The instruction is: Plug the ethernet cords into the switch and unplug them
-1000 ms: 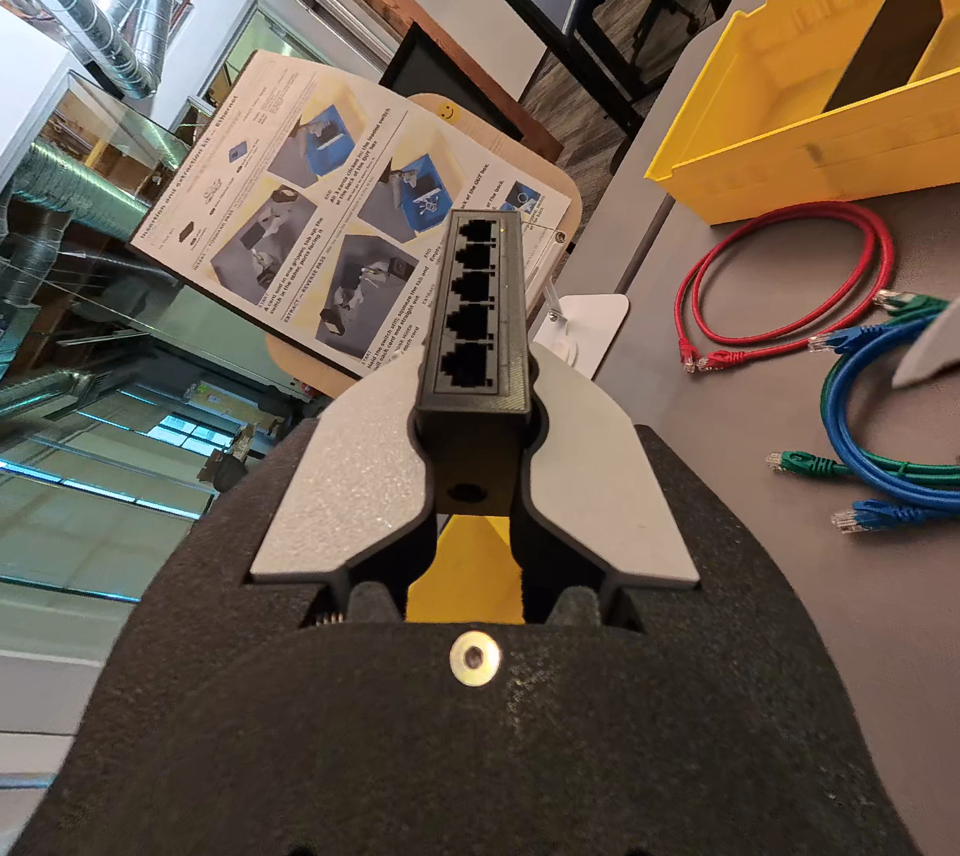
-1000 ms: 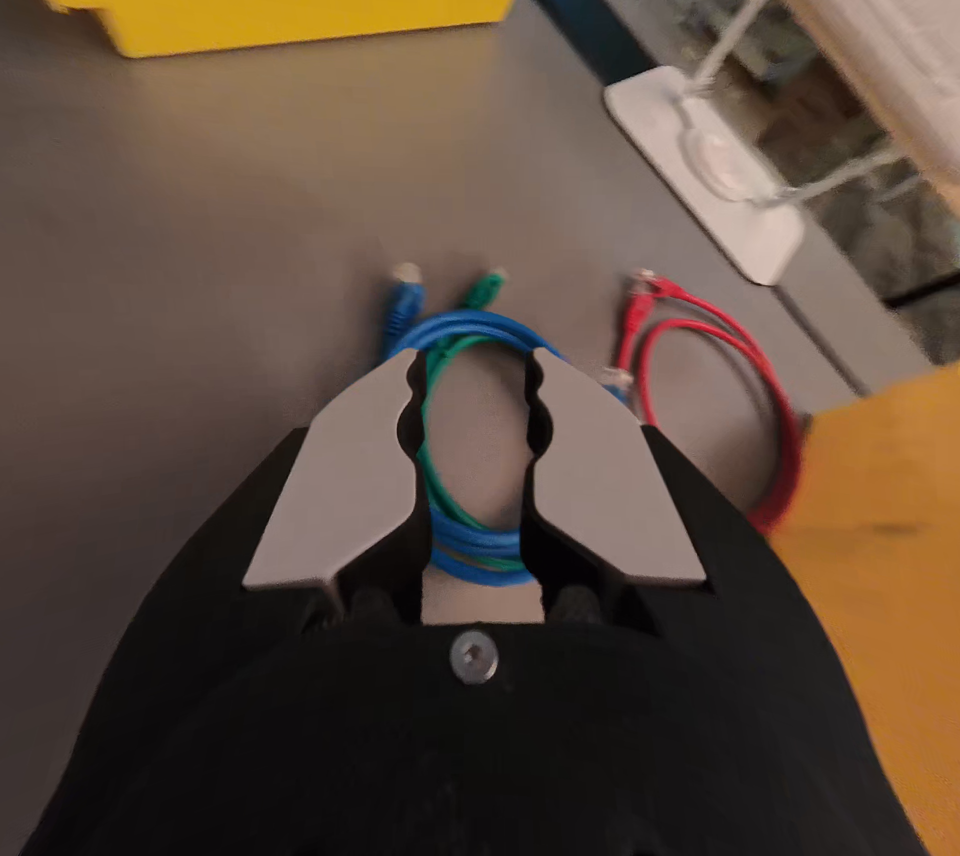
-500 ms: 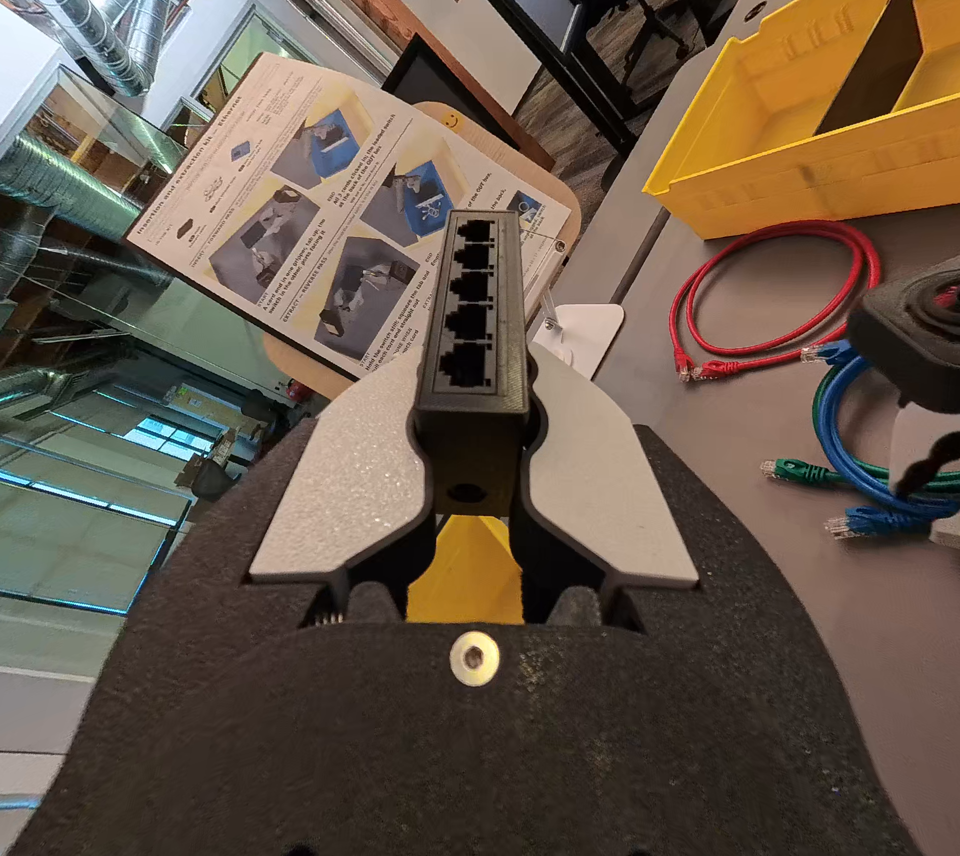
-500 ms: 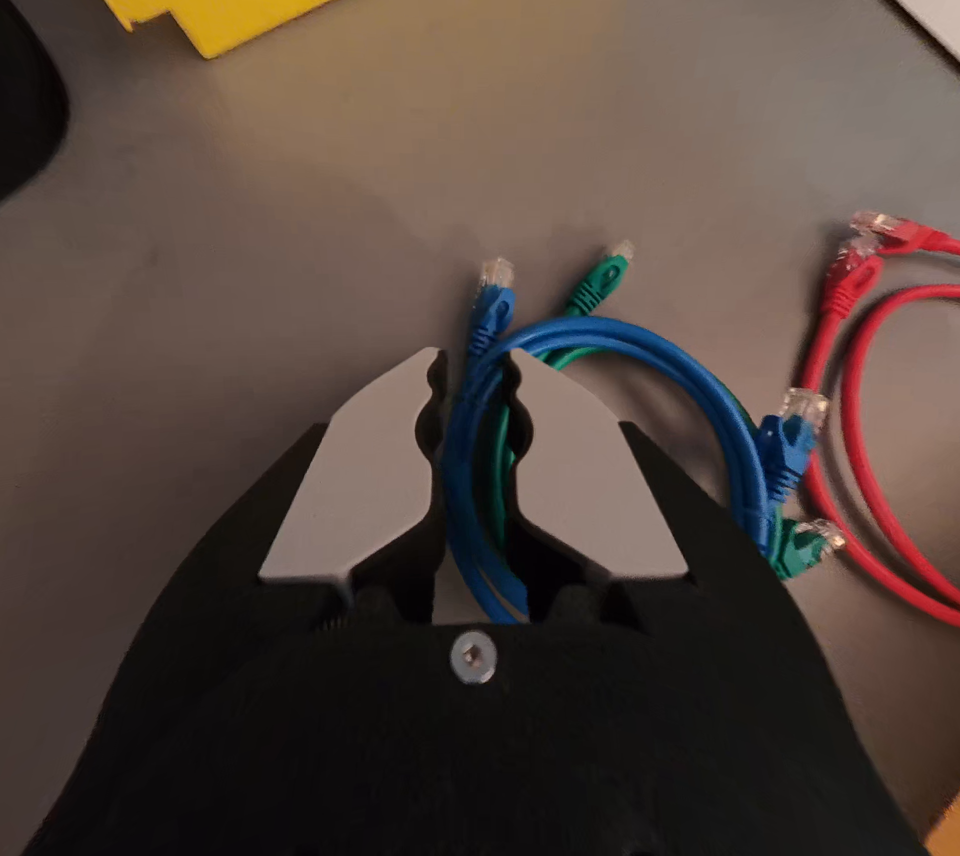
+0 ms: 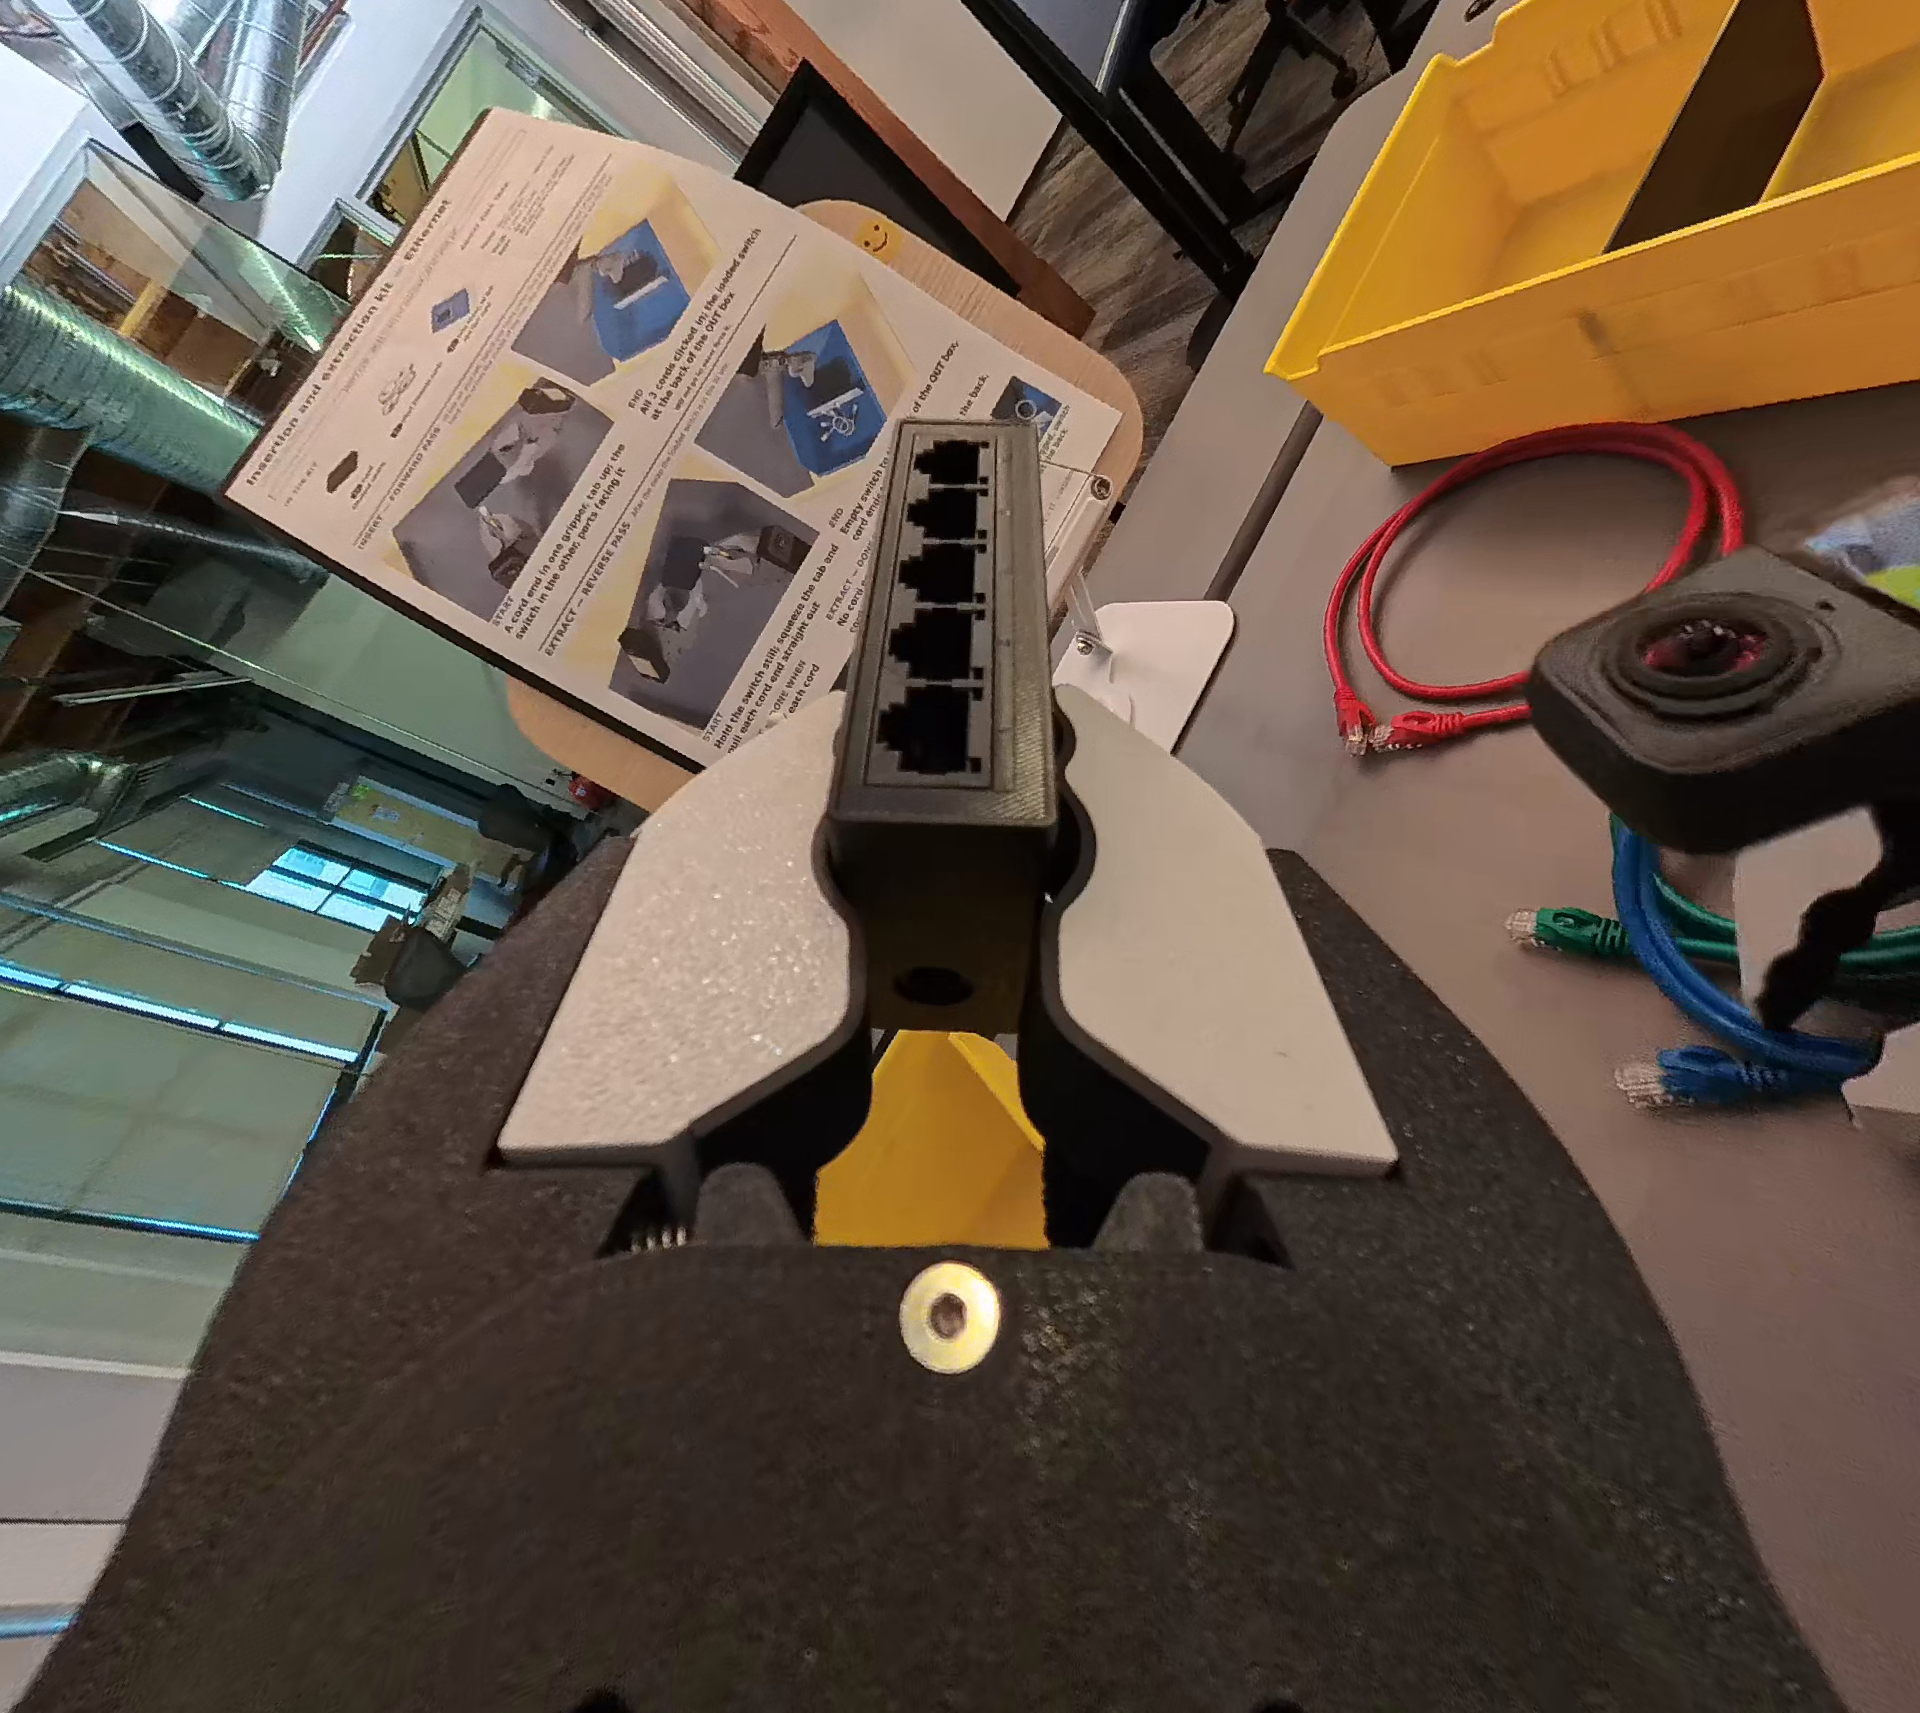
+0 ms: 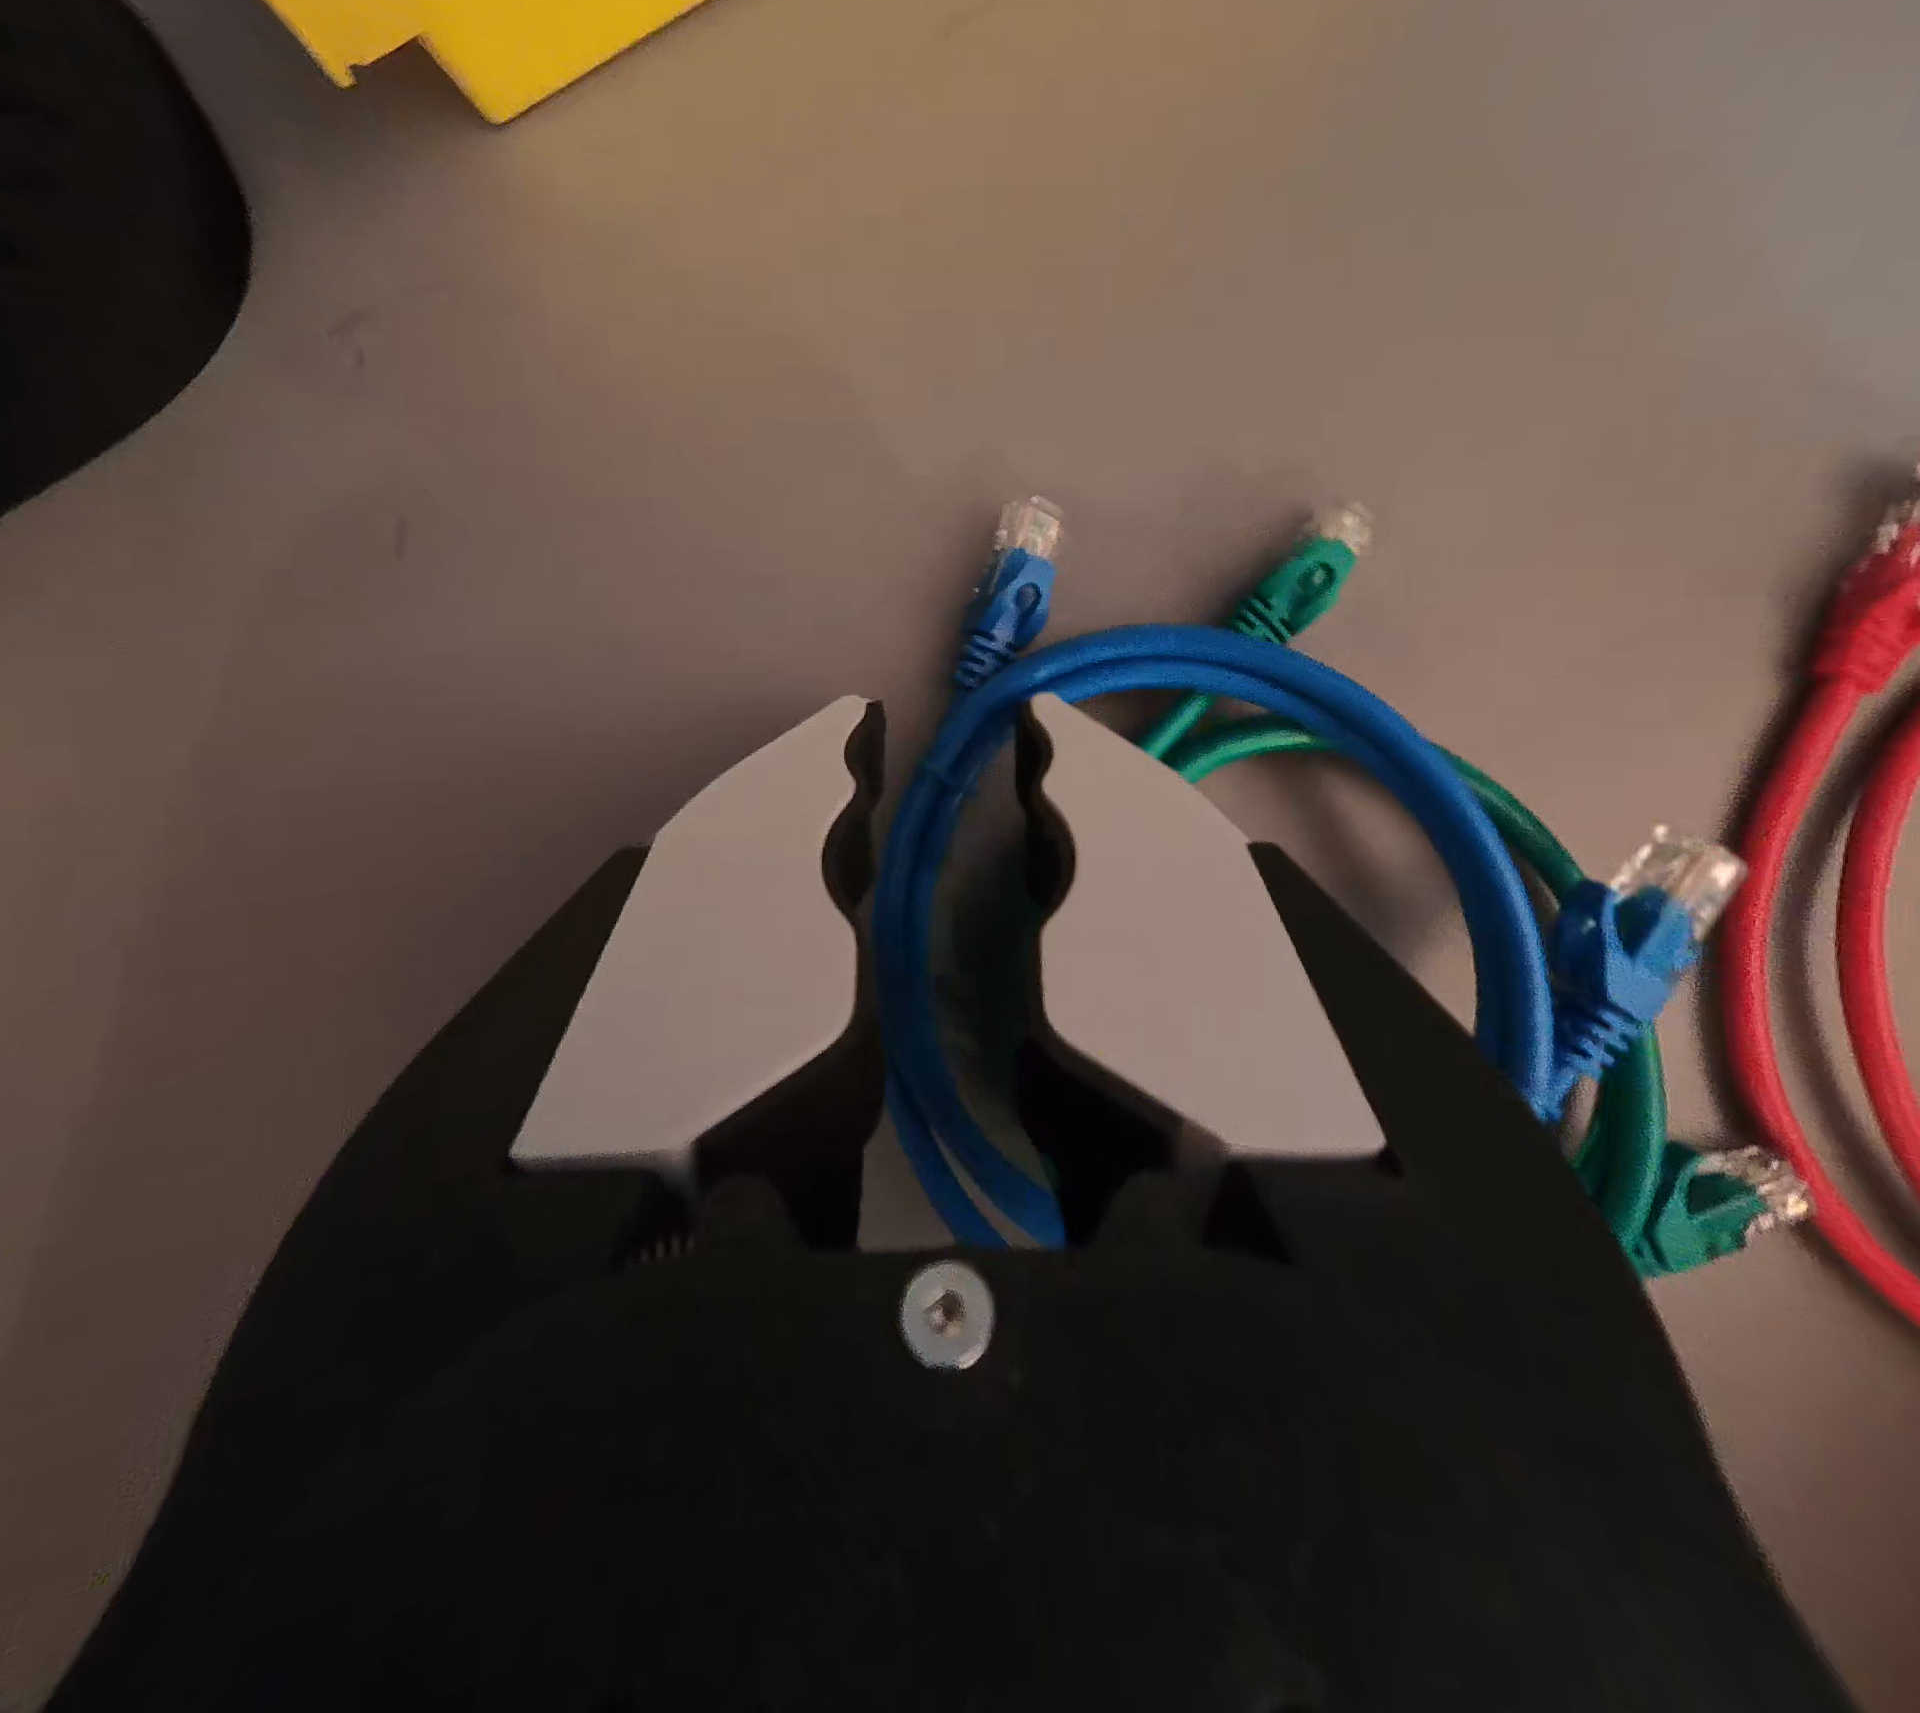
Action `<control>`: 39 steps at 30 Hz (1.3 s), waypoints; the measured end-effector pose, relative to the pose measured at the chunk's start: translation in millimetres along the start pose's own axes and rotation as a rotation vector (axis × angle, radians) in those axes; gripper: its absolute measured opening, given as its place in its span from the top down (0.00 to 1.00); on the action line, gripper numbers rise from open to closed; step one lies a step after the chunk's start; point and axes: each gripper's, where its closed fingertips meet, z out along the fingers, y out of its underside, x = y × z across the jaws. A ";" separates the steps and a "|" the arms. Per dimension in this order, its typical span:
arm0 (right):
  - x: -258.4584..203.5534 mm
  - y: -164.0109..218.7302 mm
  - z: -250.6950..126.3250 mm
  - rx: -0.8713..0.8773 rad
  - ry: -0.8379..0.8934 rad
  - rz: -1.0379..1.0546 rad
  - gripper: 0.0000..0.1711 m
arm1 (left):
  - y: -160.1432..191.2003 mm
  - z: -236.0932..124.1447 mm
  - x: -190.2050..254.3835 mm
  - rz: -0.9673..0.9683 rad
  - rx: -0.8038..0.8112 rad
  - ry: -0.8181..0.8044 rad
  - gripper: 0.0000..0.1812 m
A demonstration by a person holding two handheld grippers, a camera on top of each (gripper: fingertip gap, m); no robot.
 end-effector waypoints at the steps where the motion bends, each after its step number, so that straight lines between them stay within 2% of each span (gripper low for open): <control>1: -3.2 -0.5 0.4 -0.004 -0.001 -0.032 0.86 | -0.1 -0.1 0.1 0.001 -0.001 0.000 0.84; 3: -4.3 0.3 1.0 -0.025 0.008 -0.047 0.86 | -0.2 -0.3 -0.2 0.000 0.001 -0.001 0.84; 6: -2.6 -0.7 0.4 -0.019 -0.028 0.055 0.87 | 0.3 0.2 0.2 0.000 -0.002 0.001 0.84; 8: 5.3 4.5 -1.6 -0.040 0.002 0.106 0.84 | 0.8 0.4 0.7 0.003 -0.005 0.003 0.83; 16: 2.8 0.7 15.7 -0.051 -0.055 0.097 0.81 | -0.5 2.0 3.0 0.007 -0.004 0.009 0.83; 19: 10.6 -2.9 19.7 -0.080 -0.007 0.076 0.78 | -0.1 1.6 2.9 0.009 -0.006 0.009 0.83; 23: 11.7 -14.1 24.2 -0.016 -0.060 0.237 0.74 | 0.4 0.8 1.7 0.003 -0.003 0.008 0.83; 25: 13.4 -19.8 25.5 0.037 -0.076 0.306 0.75 | 1.2 1.5 2.8 0.001 -0.007 0.016 0.84; 30: 16.9 -17.8 29.3 -0.019 0.028 0.276 0.77 | 1.9 4.4 6.3 0.012 -0.018 0.022 0.83; 34: 20.2 -18.1 34.3 -0.054 0.166 0.159 0.81 | 3.1 5.6 8.4 0.023 -0.027 0.025 0.83; 39: 19.1 -17.8 33.7 -0.034 0.132 0.092 0.89 | 15.8 3.4 -3.2 -0.005 -0.054 0.008 0.83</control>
